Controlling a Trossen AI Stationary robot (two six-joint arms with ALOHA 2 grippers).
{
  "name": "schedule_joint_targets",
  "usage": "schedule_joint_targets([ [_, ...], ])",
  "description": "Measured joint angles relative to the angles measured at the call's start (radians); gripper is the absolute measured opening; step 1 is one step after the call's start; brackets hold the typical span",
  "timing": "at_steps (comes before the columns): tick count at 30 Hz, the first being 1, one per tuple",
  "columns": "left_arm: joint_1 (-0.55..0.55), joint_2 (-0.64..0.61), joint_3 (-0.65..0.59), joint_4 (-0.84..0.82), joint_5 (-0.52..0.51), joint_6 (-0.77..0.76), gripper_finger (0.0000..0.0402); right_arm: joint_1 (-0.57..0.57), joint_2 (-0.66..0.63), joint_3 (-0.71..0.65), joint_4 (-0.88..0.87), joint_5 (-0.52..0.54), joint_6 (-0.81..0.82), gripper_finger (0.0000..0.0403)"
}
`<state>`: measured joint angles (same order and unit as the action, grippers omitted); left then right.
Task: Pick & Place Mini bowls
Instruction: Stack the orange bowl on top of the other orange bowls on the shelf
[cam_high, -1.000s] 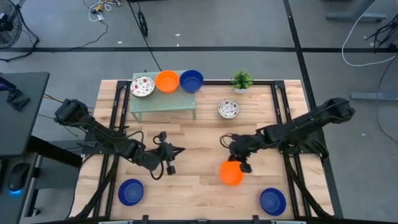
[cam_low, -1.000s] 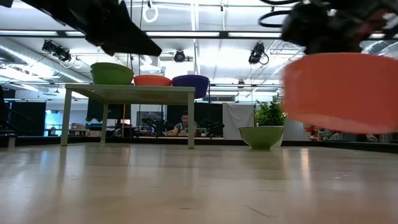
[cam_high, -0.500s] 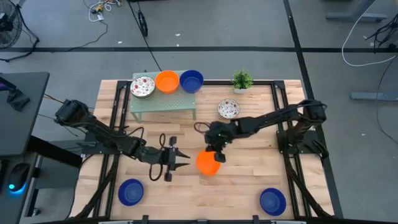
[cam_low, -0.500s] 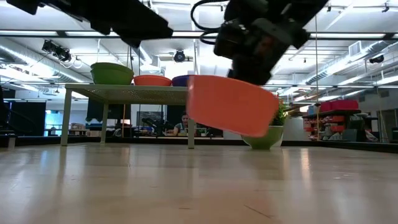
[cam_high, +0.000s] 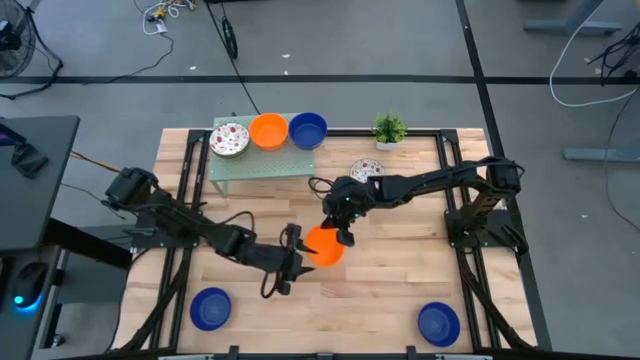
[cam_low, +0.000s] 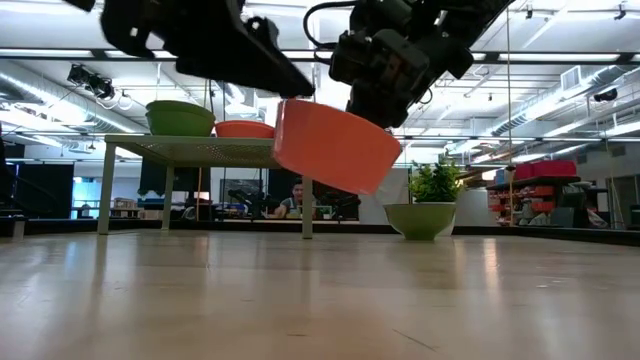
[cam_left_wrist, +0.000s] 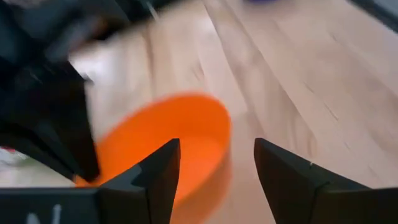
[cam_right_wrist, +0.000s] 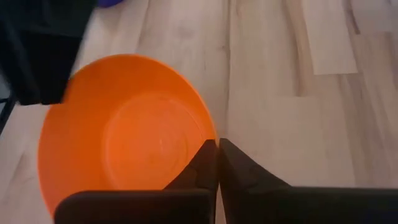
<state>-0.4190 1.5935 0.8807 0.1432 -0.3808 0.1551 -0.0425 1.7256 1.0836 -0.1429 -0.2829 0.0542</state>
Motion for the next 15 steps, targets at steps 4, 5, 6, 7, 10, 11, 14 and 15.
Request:
schedule_joint_targets([
  [4,0.021,0.029,0.073,-0.160,0.053,-0.061,0.0201,0.000,0.000,0.000,-0.002,0.003,-0.007,0.0005],
  [5,0.025,0.036,0.081,-0.166,0.053,-0.061,0.0197,0.000,0.000,0.000,-0.002,0.003,-0.011,0.0005],
  [6,0.026,0.043,0.085,-0.168,0.052,-0.058,0.0194,0.000,0.000,0.000,-0.002,0.003,-0.011,0.0005],
  [7,0.026,0.049,0.089,-0.169,0.052,-0.054,0.0190,0.000,0.000,0.000,-0.002,0.004,-0.011,0.0005],
  [10,0.030,0.056,0.090,-0.168,0.065,-0.032,0.0174,0.000,0.000,0.000,0.000,0.005,-0.013,0.0005],
  [11,0.030,0.056,0.090,-0.172,0.068,-0.031,0.0166,0.000,0.000,0.000,0.001,0.005,-0.014,0.0005],
  [14,0.030,0.056,0.090,-0.181,0.073,-0.030,0.0138,0.000,0.000,0.000,0.006,0.005,-0.014,0.0005],
  [15,0.030,0.056,0.090,-0.187,0.083,-0.030,0.0128,0.001,0.000,0.000,0.008,0.005,-0.014,0.0005],
])
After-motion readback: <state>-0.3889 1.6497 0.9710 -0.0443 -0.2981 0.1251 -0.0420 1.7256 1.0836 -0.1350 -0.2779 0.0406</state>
